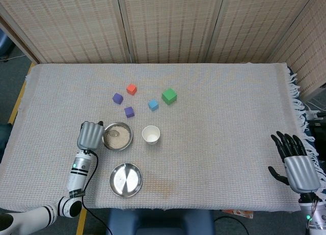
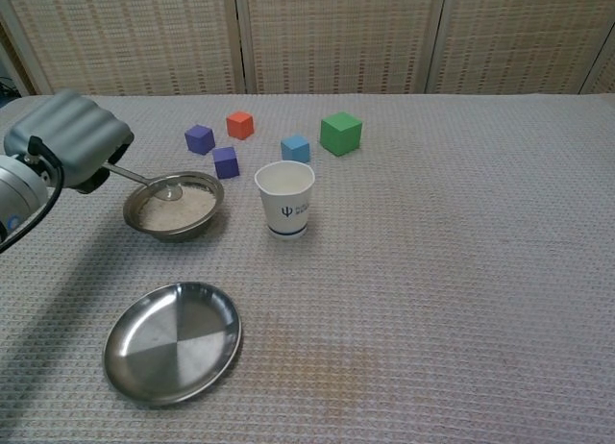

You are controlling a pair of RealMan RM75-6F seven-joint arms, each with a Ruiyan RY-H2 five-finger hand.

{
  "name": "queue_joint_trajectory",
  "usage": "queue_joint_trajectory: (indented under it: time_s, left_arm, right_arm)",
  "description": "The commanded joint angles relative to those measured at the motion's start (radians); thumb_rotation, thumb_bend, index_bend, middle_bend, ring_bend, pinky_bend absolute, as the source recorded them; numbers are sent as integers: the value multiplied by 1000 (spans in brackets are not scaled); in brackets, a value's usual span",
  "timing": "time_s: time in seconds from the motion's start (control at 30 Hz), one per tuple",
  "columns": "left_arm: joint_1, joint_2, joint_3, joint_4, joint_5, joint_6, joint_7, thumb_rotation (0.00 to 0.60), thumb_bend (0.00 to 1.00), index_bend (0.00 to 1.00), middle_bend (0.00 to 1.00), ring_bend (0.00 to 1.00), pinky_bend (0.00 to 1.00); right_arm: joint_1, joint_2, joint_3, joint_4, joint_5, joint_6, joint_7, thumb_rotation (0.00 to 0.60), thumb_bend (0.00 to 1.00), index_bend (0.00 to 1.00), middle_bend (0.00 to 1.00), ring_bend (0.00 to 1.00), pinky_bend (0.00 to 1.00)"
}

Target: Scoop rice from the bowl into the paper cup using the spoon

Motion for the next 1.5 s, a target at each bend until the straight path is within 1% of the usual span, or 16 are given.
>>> queue_joint_trajectory:
  time_s: [0.03,0.23,0.63,0.87,1.07,1.27,1.5]
  left_arm:
    - [0,-11,17,31,2,14,31,600,407,595,1000,1000,1000]
    - [8,-22,47,61,17,30,52,600,407,594,1000,1000,1000]
    - [20,-54,83,101,37,30,40,600,408,593,1000,1000,1000]
    - [29,-51,94,79,50,30,21,600,406,594,1000,1000,1000]
    - [35,-18,83,1,37,14,-19,600,406,595,1000,1000,1000]
    - [33,45,42,-118,-39,-44,-60,600,408,612,1000,1000,1000]
    - [23,94,8,-178,-80,-57,-99,600,407,620,1000,1000,1000]
  right_arm:
    - [-2,2,-1,-2,-4,3,0,600,152,0,0,0,0]
    - [-4,5,-8,-9,-13,4,-2,600,153,0,0,0,0]
    - [-6,5,-14,-16,-23,4,-7,600,153,0,0,0,0]
    - [-6,8,-13,-15,-21,1,-1,600,153,0,0,0,0]
    - [-6,9,-13,-13,-20,0,0,600,153,0,0,0,0]
    - [-6,9,-12,-13,-16,-2,1,600,153,0,0,0,0]
    - [-4,7,-11,-12,-10,-10,-4,600,152,0,0,0,0]
